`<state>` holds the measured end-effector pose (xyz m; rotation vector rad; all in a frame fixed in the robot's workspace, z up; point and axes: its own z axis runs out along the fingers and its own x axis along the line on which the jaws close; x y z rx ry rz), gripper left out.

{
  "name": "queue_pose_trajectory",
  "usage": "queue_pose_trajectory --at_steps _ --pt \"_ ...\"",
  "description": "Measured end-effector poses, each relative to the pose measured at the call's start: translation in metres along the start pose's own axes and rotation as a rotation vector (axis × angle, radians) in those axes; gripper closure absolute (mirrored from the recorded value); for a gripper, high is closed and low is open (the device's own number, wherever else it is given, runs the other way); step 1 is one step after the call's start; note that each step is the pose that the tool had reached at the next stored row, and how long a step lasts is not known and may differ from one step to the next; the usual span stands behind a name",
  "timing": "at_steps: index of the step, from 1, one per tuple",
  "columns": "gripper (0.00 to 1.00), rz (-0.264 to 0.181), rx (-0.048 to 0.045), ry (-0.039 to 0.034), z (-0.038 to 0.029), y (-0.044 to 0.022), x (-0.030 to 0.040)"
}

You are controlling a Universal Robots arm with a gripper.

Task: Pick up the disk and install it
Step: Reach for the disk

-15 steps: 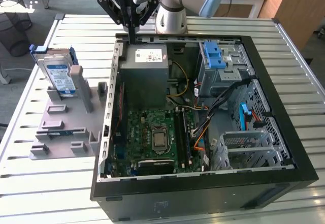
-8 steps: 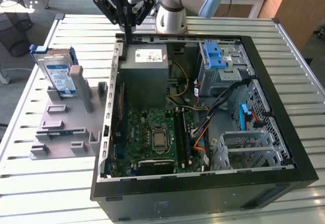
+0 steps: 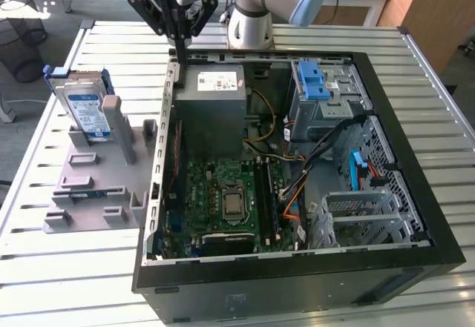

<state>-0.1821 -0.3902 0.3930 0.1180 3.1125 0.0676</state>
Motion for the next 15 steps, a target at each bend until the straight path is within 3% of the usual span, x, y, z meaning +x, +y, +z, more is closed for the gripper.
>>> queue_pose_trajectory --at_steps 15 --pt "0.89 0.000 0.0000 0.0000 -0.0003 0.0016 0.0254"
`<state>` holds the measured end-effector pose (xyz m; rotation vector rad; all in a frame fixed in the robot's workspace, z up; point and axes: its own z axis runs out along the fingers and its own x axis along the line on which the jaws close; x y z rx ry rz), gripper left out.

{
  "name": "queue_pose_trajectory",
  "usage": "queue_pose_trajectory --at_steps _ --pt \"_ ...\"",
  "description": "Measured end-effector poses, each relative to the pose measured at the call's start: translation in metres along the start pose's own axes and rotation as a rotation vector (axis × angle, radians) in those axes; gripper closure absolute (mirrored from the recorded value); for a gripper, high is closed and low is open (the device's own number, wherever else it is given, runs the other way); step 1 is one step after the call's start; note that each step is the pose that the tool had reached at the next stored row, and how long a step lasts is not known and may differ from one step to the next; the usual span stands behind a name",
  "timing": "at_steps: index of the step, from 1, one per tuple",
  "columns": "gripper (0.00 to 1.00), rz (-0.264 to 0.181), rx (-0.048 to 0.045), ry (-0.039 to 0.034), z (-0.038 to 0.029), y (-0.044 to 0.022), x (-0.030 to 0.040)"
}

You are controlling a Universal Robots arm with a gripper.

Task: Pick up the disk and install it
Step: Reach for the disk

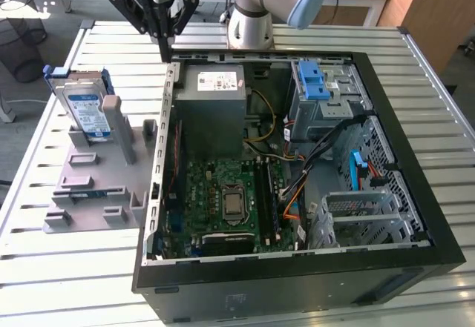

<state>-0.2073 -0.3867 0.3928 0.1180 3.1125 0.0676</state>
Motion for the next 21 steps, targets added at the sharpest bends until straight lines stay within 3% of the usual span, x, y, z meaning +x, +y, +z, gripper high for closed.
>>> queue_pose_trajectory --at_steps 16,21 --pt "0.89 0.000 0.0002 0.0000 -0.0002 0.0012 0.0261" --pt "0.89 0.000 0.0001 0.0000 -0.0001 0.0011 0.0278"
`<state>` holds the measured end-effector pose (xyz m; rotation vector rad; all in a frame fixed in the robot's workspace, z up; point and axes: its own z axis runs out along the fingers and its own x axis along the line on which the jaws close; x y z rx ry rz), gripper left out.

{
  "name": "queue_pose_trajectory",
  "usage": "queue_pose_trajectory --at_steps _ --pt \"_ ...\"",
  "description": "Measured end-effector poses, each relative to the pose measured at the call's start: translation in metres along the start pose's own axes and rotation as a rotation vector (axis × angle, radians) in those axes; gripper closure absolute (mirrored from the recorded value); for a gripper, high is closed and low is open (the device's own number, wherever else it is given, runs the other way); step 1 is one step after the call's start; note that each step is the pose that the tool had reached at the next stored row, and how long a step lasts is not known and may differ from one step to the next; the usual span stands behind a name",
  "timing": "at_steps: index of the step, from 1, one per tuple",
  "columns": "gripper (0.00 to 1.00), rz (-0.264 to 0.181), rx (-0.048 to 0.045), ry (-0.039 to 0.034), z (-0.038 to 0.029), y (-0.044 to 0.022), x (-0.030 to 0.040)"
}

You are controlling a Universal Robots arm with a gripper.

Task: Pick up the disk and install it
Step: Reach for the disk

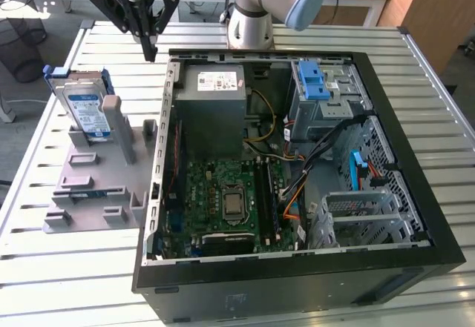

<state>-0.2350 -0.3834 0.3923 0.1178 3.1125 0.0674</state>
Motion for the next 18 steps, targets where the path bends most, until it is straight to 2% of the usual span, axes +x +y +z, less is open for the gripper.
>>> queue_pose_trajectory --at_steps 6,15,16,18 --pt "0.89 0.000 0.0001 0.0000 -0.0001 -0.0002 0.0031" --pt "0.89 0.000 0.0042 -0.0003 -0.0004 -0.0014 0.0211" --pt "0.89 0.000 0.0084 -0.0005 -0.0004 -0.0015 0.0232" --pt "0.89 -0.001 0.0262 -0.0021 -0.0002 -0.0016 0.0259"
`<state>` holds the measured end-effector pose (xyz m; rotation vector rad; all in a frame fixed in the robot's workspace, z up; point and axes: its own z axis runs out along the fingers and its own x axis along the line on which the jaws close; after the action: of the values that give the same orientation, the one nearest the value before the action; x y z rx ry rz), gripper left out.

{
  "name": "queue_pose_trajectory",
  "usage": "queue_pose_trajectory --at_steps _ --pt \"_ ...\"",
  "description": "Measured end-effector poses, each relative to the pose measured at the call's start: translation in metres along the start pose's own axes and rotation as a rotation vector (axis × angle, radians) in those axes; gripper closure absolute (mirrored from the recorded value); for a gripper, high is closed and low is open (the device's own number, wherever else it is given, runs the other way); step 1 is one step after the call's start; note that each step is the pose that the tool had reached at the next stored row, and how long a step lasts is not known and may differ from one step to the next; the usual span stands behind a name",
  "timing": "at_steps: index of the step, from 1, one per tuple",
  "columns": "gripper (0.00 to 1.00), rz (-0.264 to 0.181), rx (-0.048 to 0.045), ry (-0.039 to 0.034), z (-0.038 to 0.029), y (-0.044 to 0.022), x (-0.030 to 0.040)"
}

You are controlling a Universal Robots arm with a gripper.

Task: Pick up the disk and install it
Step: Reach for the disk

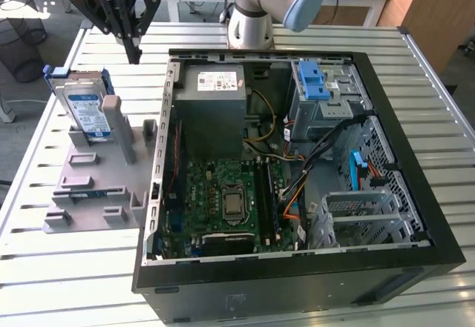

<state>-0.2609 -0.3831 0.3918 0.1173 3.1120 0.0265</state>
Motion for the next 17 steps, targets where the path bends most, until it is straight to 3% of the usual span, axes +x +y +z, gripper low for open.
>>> queue_pose_trajectory --at_steps 1,17 --pt "0.89 0.000 0.0063 -0.0003 0.0000 0.0000 0.0010" --pt "0.89 0.000 0.0066 -0.0003 0.0024 0.0091 0.0296"
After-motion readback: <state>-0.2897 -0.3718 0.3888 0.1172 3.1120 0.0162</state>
